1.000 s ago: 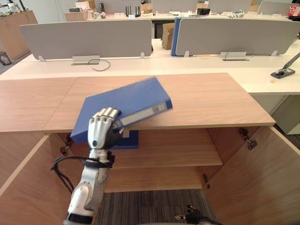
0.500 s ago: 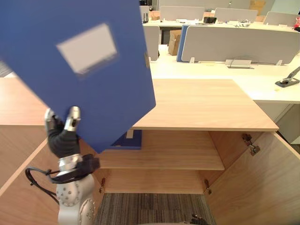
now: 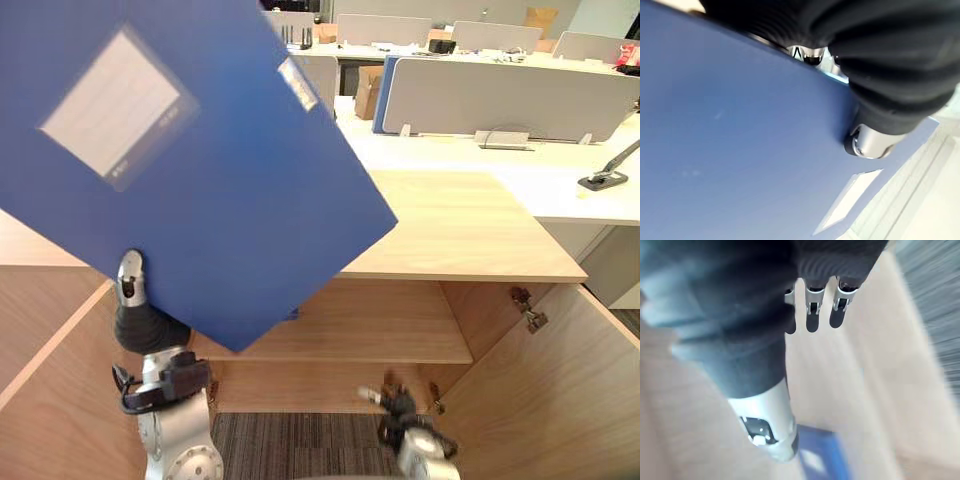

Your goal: Walk over to the cabinet, pick up the folder, carry it to the office cabinet, place the folder inside the office cabinet, then close the office cabinet door

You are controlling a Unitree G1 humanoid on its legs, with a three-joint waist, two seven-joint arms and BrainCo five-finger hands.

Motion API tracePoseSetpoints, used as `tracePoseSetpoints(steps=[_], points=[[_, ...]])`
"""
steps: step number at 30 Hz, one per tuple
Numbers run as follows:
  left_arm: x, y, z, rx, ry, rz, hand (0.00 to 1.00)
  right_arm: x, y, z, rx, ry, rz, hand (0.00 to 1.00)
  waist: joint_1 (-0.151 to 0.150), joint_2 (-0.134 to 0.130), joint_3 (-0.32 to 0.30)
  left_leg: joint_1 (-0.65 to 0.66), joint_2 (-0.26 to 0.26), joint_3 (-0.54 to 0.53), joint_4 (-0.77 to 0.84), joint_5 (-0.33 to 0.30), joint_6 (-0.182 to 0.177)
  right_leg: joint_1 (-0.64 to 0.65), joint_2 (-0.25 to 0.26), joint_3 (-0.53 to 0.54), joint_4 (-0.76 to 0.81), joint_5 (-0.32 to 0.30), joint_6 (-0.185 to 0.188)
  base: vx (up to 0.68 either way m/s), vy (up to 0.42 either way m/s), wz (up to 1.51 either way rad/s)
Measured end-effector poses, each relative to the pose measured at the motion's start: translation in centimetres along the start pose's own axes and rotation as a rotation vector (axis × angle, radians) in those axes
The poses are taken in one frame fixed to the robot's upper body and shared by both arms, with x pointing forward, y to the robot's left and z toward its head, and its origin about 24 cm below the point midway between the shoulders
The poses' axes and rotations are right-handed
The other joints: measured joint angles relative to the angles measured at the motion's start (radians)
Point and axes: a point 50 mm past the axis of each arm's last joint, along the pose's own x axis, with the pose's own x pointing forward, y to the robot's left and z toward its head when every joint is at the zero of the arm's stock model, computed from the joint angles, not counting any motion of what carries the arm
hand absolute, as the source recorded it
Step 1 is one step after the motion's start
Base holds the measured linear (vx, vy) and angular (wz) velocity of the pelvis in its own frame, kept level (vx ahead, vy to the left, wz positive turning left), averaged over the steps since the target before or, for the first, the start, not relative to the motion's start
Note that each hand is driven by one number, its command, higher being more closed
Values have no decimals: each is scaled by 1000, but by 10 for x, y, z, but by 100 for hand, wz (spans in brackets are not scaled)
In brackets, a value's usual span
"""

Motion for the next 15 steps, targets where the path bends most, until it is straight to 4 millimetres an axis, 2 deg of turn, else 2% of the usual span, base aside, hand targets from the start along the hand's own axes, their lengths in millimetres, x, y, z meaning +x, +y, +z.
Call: tracePoseSetpoints(steps=[1,3,4,7,15], points=[[-2,3,-1,6,14,15,100,0,-2,16,13,-72,-28,0,0,-1,0,1,0,2,0,0,0,0,0,0,0,0,0,0,0,0],[-7,11,-3,31,50,56,100,-7,-15,64,52,-298,-161,0,0,-3,2,3,2,7,1,-1,0,1,0,0,2,0,0,-11,2,-2],[-8,12,-3,35,54,64,100,-10,-20,75,73,-350,-204,0,0,-4,2,5,4,9,1,-1,0,1,0,1,3,0,0,-25,4,-7],[-9,13,-3,38,50,83,100,-19,-32,96,115,-447,-316,0,1,0,6,17,13,23,1,-8,-9,5,4,6,7,0,0,-26,-1,-12],[-9,14,-4,83,31,128,100,-56,-26,157,115,-773,-390,0,1,12,0,18,34,39,22,-18,-17,8,22,17,-1,-2,-2,-12,-17,-7]])
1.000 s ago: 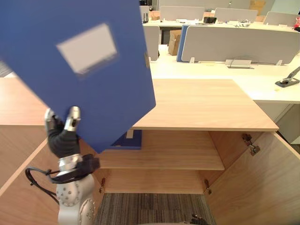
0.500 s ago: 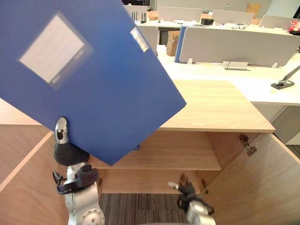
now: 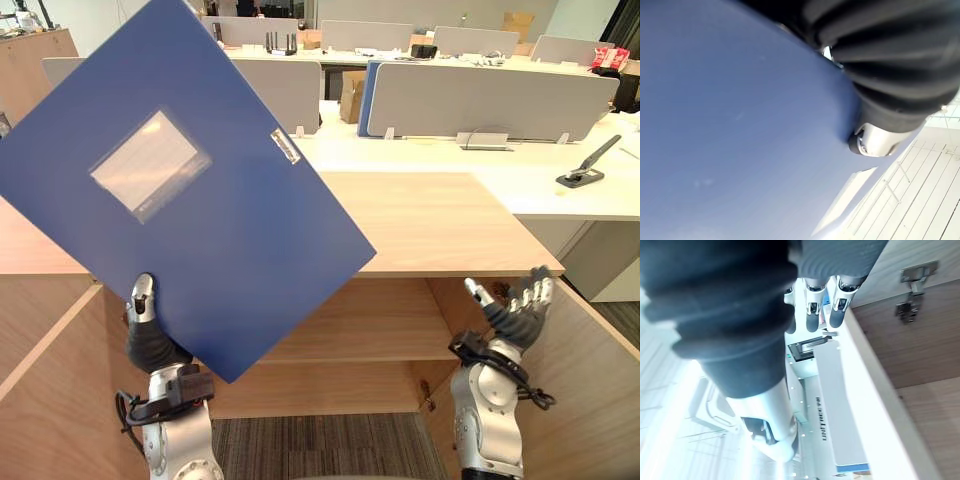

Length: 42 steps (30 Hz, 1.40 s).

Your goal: Walk over to the cabinet, pick up the folder, carry it to the office cabinet, place the folder inside the office cabinet, then close the office cabinet door

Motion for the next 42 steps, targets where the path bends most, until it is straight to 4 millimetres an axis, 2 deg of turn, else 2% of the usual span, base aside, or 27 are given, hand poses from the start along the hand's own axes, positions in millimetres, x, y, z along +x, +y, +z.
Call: tracePoseSetpoints(steps=[3,7,13,16,21,26,32,37,42], points=[[0,0,0,12,-2,5,100,-4,10,23,11,-107,29,0,1,3,-2,0,7,7,12,-12,-4,0,7,8,-1,0,0,14,-10,-11],[0,-4,-4,23,12,-12,100,-24,42,61,108,-250,201,0,-1,6,-4,-3,19,15,38,-32,-13,4,15,10,-3,0,0,14,-12,-10],[-1,-8,-7,24,32,-37,100,-43,79,91,277,-362,467,0,-1,11,-7,-4,19,15,39,-34,-13,5,16,10,-6,0,0,0,0,0],[-1,-8,-8,29,36,-52,100,-50,100,106,481,-384,671,0,1,11,-8,-4,11,15,38,-34,-13,5,17,11,-8,0,0,0,0,0],[-2,0,-15,66,92,-68,100,-51,131,102,666,-279,923,0,4,10,-9,-7,6,12,34,-34,-12,2,15,11,-10,0,0,1,4,1],[-3,9,-20,93,127,-59,100,-46,150,96,719,-205,1048,0,10,9,-9,-22,1,7,33,-32,-9,-12,12,11,-9,1,-2,2,9,2],[-3,11,-21,105,142,-77,100,-45,167,83,676,-145,1139,0,12,8,-9,-27,-6,-3,28,-30,-6,-15,8,8,-9,1,-2,0,18,4],[-3,11,-21,112,146,-87,100,-45,168,80,645,-146,1141,0,13,7,-8,-29,-13,-10,15,-21,5,-21,3,5,-5,1,-2,-21,18,4],[-2,10,-21,114,141,-88,100,-49,170,82,451,-268,1088,0,11,6,-4,-23,-24,-19,10,-16,11,-15,-9,-8,0,0,-1,-25,19,5]])
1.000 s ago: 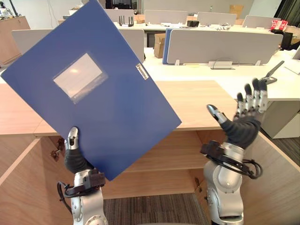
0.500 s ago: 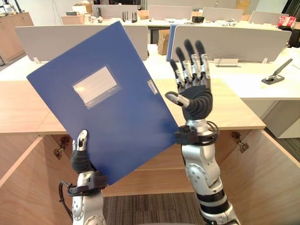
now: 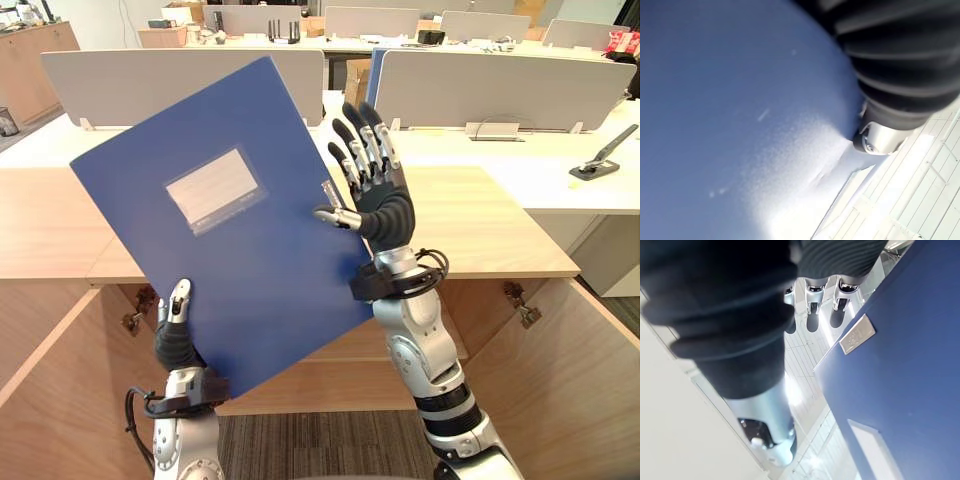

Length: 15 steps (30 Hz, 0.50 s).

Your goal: Walk over to the cabinet, pick up the folder, carry it to the office cabinet, place the folder inside the office cabinet, then close the office cabinet door

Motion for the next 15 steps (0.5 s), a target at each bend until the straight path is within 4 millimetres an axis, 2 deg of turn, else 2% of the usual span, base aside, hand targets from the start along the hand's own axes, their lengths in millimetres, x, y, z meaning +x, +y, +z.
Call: tracePoseSetpoints(steps=[3,10,15], points=[[1,-1,1,9,-16,-1,100,1,5,2,-80,-20,-5,0,-1,-9,5,12,-4,-9,-16,10,4,5,-3,-10,8,-6,0,-37,10,8],[1,-1,6,-6,-77,21,100,-6,14,-1,-427,-41,-39,0,2,-18,10,23,-15,-15,-31,18,8,9,-14,-15,18,-13,3,-16,3,3],[4,0,9,7,-97,17,100,-10,23,-6,-467,-12,33,0,-3,-23,14,22,-16,-15,-31,18,8,8,-14,-15,17,-13,3,0,0,0]])
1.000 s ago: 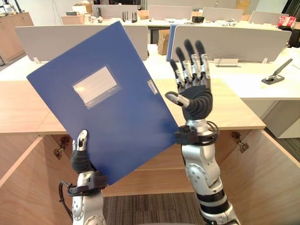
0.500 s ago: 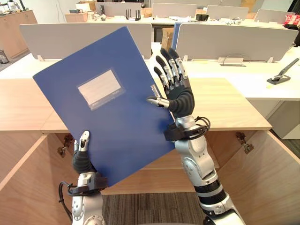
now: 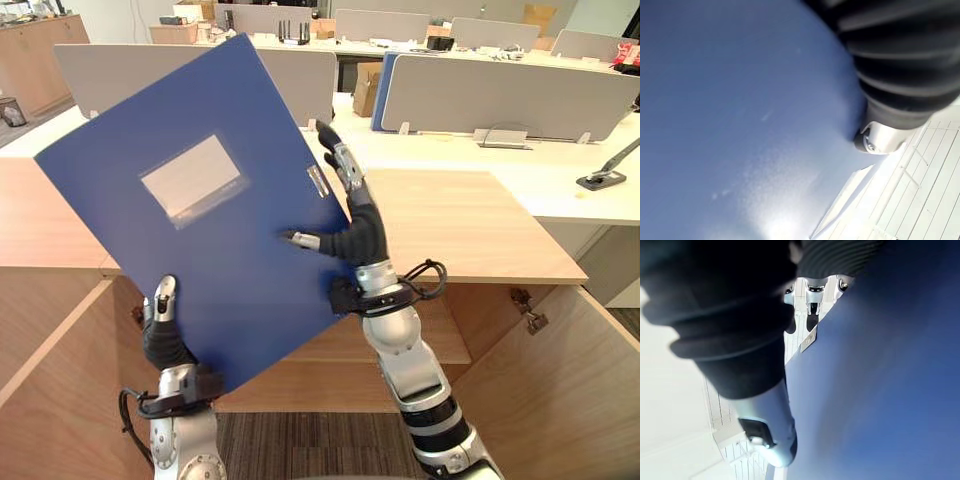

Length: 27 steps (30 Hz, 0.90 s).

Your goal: Walk over to the cabinet, pick up the folder, carry it to the office cabinet, place the folder inside the office cabinet, then close the office cabinet door

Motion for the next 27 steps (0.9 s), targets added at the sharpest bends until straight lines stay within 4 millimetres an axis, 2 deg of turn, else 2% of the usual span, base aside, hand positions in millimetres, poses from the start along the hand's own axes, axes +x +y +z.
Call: tracePoseSetpoints(steps=[5,11,17,27], points=[[3,0,13,51,-50,-21,100,-2,3,-9,67,43,34,0,-7,-1,1,-1,0,0,0,0,0,-1,0,0,-1,0,0,0,0,0],[4,1,16,83,-53,-31,100,-6,5,-26,136,125,39,0,-8,-1,1,-2,0,0,0,0,0,-2,0,0,-1,0,0,0,0,0],[6,-2,21,116,-59,-74,100,-12,1,-44,296,216,27,0,-9,-6,4,-7,1,0,0,0,0,-7,2,1,-3,0,0,0,0,0],[17,-11,28,133,-86,-158,100,3,-4,-62,466,284,7,0,-8,-10,5,-15,1,-1,5,0,0,-13,1,1,0,1,-1,0,0,0]])
